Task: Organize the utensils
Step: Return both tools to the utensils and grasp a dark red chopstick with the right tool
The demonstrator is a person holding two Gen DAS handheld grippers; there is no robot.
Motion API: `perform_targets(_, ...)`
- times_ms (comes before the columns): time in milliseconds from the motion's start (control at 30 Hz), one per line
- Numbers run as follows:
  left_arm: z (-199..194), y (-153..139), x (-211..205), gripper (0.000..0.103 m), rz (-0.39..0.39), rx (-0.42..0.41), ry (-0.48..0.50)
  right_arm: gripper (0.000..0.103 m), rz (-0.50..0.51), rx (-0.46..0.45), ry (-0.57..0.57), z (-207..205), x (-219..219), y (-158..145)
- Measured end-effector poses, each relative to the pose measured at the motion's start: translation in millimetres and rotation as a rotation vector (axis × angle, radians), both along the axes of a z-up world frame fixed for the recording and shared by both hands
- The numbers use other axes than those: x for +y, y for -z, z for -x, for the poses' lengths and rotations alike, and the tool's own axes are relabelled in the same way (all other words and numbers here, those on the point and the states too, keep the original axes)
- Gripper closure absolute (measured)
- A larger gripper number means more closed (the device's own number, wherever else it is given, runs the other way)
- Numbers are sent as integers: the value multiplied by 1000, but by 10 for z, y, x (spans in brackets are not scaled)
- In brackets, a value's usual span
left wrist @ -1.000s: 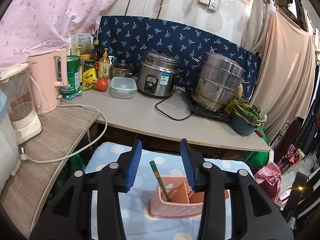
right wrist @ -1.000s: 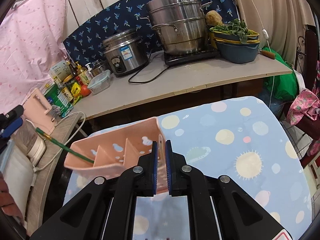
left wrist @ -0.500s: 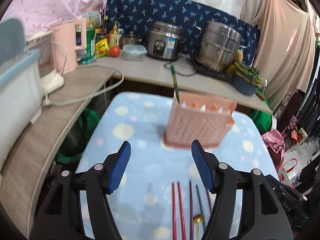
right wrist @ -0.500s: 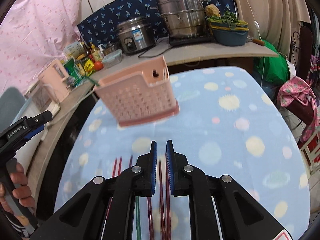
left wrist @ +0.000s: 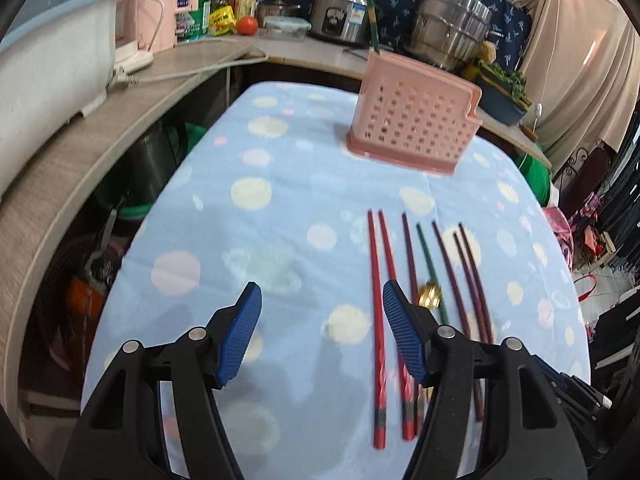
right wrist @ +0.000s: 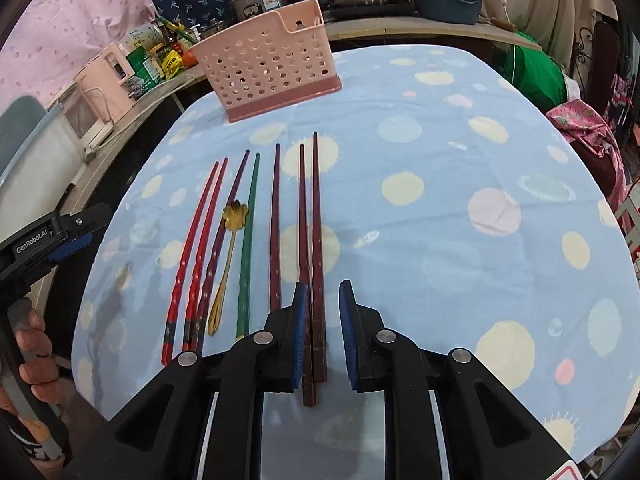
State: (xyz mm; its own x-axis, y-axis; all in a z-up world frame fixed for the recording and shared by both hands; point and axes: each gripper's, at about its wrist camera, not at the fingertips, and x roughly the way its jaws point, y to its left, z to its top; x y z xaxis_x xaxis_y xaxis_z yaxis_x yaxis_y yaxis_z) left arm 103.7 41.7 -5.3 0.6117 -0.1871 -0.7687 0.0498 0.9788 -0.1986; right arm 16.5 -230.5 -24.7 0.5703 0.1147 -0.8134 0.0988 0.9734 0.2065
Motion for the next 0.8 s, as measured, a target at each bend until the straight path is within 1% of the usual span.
perform_targets(100, 102, 110, 1, 43, -6, 26, 3, 85, 7, 13, 3, 56, 12, 90)
perform_targets(233, 214, 193, 3, 43, -18, 38, 6, 85, 4, 33, 9, 84, 12, 187)
perform_targets(567, 370, 258, -59, 43, -9, 55, 31, 86, 42, 34, -20, 176, 104, 252)
perform_targets(667, 412, 276, -56, 43, -4, 59, 33, 89, 53, 30, -14, 218, 108, 253)
perform_targets(733, 445, 302, -55, 43, -3, 64, 40, 94, 41, 33, -3, 247, 76, 257)
perform_targets(800, 479, 326, -61, 43, 1, 68, 49, 95, 22, 37, 9, 277, 37, 263)
